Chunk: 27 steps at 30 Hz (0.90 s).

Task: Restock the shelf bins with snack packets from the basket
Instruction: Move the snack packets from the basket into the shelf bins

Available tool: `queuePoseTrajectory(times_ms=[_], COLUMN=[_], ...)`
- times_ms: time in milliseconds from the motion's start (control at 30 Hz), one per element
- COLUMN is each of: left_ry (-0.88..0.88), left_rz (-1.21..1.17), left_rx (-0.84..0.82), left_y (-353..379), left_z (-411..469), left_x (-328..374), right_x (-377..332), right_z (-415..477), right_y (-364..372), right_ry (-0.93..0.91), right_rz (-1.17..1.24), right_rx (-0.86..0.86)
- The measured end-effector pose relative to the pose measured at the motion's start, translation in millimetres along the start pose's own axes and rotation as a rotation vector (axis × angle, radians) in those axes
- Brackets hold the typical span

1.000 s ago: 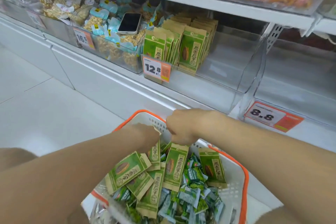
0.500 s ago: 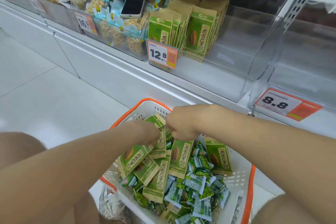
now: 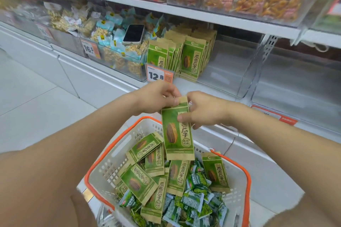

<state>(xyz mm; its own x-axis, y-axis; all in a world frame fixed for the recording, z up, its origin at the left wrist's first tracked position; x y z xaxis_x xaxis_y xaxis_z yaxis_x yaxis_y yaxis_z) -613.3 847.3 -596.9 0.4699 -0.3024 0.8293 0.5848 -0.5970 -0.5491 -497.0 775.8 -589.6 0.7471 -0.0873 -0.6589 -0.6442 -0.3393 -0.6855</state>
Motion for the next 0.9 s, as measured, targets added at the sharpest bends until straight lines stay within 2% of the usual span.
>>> queuePoseTrajectory(times_ms=[67, 100, 167, 233, 467, 600, 700, 800, 900], left_ry=[0.013, -0.013, -0.084, -0.095, -0.001, 0.011, -0.009, -0.025, 0.086], left_rz=[-0.161, -0.265, -0.410, -0.443, -0.522, -0.525, -0.548, -0.410, 0.124], left_rx=[0.171, 0.186, 0.070, -0.029, 0.169, 0.307, 0.323, 0.319, 0.514], left_y=[-11, -12, -6, 1, -11, -19, -24, -35, -58], left_z=[-2, -2, -5, -9, -5, -1, 6, 14, 18], left_x=[7, 7, 7, 12, 30, 35, 39, 44, 52], right_x=[-1, 0, 3, 4, 5, 5, 6, 12, 25], right_z=[-4, -5, -8, -12, -4, 4, 10, 18, 33], right_y=[-14, -21, -35, -44, -50, -57, -68, -85, -103], right_ry=[-0.003, -0.004, -0.020, -0.044, -0.076, -0.084, -0.062, -0.013, 0.028], right_rz=[0.245, 0.330, 0.440, 0.476, 0.398, 0.456, 0.520, 0.497, 0.496], right_rx=[0.132, 0.197, 0.348, 0.446, 0.491, 0.529, 0.627, 0.827, 0.965])
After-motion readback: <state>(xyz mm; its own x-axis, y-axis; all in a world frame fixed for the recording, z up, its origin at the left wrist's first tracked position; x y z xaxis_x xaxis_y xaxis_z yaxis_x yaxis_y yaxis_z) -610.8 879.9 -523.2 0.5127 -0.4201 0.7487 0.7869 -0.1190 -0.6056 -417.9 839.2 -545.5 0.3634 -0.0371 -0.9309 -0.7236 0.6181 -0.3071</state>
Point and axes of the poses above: each hand's wrist, its own z-axis towards the middle knuckle, its own y-axis out of the palm, x = y × z, the point moved 7 cm from there along z, towards the middle knuckle, and after that the axes turned 1 degree about x, right-handed, at the moved point
